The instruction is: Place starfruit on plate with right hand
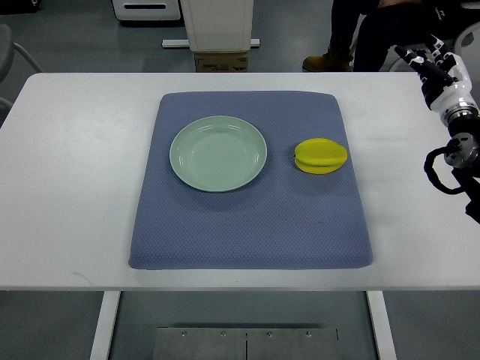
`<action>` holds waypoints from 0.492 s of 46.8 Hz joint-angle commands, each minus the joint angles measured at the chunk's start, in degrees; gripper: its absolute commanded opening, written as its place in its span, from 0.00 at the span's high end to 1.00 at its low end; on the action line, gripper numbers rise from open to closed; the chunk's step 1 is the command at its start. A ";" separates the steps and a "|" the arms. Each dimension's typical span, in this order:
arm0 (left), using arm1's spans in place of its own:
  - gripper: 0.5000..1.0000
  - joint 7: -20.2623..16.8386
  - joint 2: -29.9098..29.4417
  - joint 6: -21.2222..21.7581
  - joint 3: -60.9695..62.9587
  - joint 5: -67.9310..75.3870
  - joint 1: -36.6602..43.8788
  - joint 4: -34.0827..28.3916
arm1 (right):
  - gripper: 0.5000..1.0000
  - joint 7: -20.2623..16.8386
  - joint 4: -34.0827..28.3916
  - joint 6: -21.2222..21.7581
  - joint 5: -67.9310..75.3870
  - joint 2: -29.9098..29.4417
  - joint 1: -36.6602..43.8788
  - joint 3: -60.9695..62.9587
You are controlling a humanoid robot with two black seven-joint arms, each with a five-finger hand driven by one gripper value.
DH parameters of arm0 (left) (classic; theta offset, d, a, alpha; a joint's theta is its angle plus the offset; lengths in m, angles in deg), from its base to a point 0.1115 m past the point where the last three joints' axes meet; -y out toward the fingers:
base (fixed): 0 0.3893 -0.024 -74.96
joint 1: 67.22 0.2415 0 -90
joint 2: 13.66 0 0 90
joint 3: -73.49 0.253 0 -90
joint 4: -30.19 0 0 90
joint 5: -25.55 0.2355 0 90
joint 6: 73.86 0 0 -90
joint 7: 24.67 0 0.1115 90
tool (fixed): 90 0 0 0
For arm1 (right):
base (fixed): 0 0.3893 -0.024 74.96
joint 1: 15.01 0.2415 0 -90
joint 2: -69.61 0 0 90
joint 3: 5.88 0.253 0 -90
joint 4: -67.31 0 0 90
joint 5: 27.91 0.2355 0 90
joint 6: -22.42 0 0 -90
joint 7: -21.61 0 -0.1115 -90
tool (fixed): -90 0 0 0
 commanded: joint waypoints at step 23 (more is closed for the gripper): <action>0.00 0.01 0.00 0.03 -0.05 -0.01 -0.09 -0.08 | 0.00 0.08 0.09 0.00 0.00 0.35 -0.27 -0.04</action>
